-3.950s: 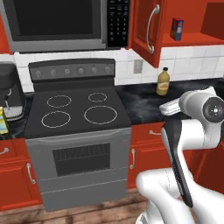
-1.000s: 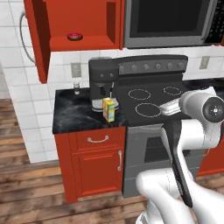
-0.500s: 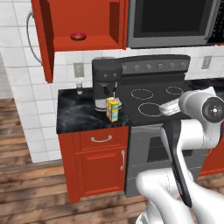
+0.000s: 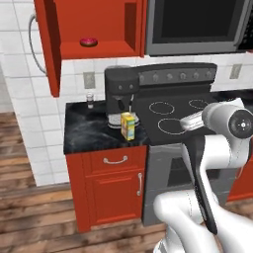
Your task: Pick the boxed food and cereal from the counter and place them in the cabinets closest to them.
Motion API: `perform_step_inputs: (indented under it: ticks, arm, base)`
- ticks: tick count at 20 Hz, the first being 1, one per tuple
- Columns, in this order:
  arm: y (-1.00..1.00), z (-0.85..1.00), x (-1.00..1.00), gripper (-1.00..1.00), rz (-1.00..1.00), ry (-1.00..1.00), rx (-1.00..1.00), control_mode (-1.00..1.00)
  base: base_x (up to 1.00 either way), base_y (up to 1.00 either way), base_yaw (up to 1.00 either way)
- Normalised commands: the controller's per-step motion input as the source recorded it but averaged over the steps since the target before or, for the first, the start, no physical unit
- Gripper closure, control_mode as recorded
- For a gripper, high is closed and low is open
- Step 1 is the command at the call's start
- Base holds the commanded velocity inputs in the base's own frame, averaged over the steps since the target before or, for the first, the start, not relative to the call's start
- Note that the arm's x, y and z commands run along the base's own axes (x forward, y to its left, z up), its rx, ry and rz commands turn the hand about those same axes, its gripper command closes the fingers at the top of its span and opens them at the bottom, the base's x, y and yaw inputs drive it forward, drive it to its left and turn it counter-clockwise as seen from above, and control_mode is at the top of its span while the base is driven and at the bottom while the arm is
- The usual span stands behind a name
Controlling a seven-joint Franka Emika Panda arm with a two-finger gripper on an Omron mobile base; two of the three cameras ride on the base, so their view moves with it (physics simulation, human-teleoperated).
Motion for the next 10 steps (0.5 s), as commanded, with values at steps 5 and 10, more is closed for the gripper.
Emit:
perform_step_inputs:
  ticks: [5, 10]
  arm:
    - [0.0, 0.0, 0.0, -1.0, 0.0, 0.0, 0.0, 1.0]
    - [0.0, 0.0, 0.0, -1.0, 0.0, 0.0, 0.0, 1.0]
  base:
    - [0.42, 0.07, 0.0]
    - [0.48, 0.12, 0.0]
